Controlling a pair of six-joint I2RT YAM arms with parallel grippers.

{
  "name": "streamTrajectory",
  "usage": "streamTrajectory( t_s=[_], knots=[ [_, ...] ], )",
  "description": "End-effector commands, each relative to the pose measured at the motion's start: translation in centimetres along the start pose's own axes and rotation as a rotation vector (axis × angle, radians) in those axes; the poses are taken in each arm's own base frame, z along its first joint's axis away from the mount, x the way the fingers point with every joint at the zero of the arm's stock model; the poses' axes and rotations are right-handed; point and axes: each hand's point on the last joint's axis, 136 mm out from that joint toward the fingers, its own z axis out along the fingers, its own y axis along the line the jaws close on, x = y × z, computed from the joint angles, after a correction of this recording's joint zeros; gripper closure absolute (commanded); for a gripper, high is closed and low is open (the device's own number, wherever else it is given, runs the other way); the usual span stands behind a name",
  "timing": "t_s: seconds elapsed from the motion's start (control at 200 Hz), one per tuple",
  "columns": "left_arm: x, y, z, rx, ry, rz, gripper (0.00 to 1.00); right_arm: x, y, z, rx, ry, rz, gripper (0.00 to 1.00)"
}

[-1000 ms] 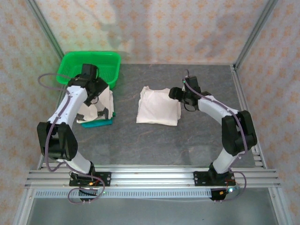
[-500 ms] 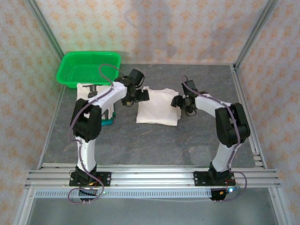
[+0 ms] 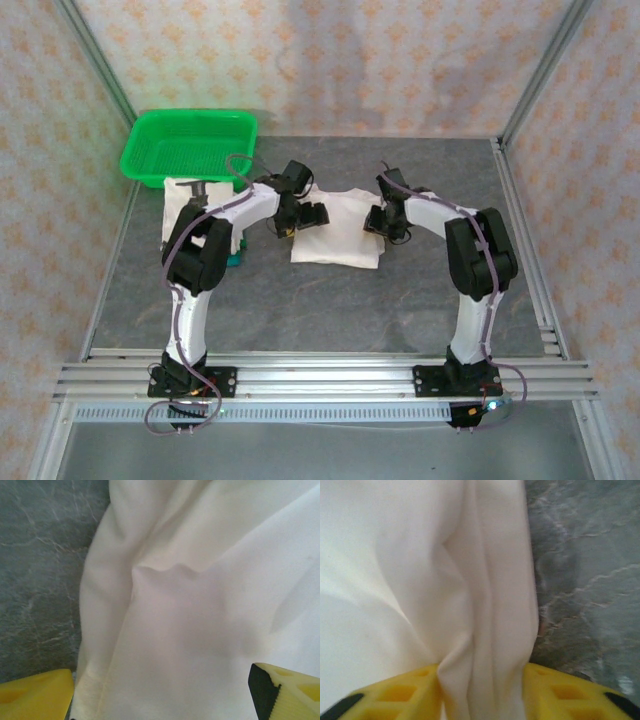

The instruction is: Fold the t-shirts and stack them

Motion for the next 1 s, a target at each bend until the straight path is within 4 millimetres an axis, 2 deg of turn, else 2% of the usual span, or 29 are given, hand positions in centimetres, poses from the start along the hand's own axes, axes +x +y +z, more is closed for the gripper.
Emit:
streamTrajectory(
  t_s=[0.0, 0.14, 0.215, 0.46, 0.65, 0.746, 0.876, 0.991],
  knots=[
    [0.8, -0.1, 1.4, 0.017, 0.025, -0.019, 0.09, 0.5, 1.4, 0.7, -0.041, 0.032, -0.007, 0.69],
    [0.9, -0.1, 1.2, 0.02, 0.019, -0.022, 0.1, 0.4, 1.8, -0.1, -0.038, 0.021, -0.019, 0.93],
    [0.7, -0.2, 0.9, 0.027, 0.008, -0.021, 0.1, 0.3, 2.0, -0.7, -0.044, 0.01, -0.023, 1.0],
    [0.9, -0.4, 1.4, 0.045, 0.012, -0.017, 0.19, 0.2, 1.5, -0.4, -0.019, 0.001, -0.029, 1.0],
    [1.0, -1.1, 1.9, 0.092, 0.014, -0.018, 0.41, 0.4, 1.6, 0.2, -0.034, 0.014, -0.02, 1.0],
    [0.9, -2.1, 2.0, 0.133, 0.012, -0.007, 0.44, 0.5, 1.8, 0.3, -0.045, 0.016, -0.019, 1.0],
    [0.7, -2.3, 2.8, 0.139, 0.014, -0.001, 0.48, 0.6, 1.9, 0.4, -0.055, 0.019, -0.018, 1.0],
    [0.9, -2.6, 3.4, 0.159, 0.029, -0.004, 0.63, 0.7, 1.9, 0.4, -0.057, 0.019, -0.019, 1.0]
  ],
)
